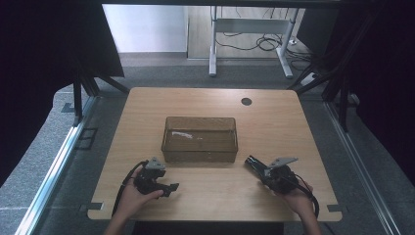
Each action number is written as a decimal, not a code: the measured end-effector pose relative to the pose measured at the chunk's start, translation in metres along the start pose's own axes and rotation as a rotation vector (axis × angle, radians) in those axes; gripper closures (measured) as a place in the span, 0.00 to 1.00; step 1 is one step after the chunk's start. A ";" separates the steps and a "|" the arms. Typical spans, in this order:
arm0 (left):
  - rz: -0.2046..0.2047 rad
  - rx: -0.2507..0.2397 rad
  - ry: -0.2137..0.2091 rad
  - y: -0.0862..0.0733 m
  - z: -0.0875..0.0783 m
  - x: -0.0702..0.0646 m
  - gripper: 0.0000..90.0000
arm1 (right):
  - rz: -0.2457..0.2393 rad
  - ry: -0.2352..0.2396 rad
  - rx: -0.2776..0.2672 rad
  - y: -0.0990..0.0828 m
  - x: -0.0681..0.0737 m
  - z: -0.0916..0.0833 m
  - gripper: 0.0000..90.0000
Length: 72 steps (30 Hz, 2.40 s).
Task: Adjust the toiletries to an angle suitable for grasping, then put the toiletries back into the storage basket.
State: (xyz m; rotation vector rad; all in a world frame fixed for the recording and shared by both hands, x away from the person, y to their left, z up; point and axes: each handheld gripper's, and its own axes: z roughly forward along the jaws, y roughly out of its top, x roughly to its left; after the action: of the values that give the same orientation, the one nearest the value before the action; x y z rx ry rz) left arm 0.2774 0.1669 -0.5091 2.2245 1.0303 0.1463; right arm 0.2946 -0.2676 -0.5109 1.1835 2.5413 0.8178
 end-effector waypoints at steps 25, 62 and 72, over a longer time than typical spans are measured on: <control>0.001 0.004 0.001 0.000 0.002 -0.001 0.27 | -0.022 0.010 -0.077 -0.001 -0.006 -0.021 0.80; 0.016 -0.002 -0.025 0.001 0.000 -0.007 0.27 | -0.175 0.022 0.179 0.066 -0.027 -0.035 0.38; 0.017 0.004 -0.027 0.001 0.001 -0.006 0.27 | -0.194 0.023 0.253 0.073 -0.024 -0.018 0.37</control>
State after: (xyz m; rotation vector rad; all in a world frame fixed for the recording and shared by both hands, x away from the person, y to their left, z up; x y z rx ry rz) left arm 0.2744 0.1610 -0.5082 2.2336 0.9982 0.1220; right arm 0.3488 -0.2546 -0.4558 0.9738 2.7865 0.4794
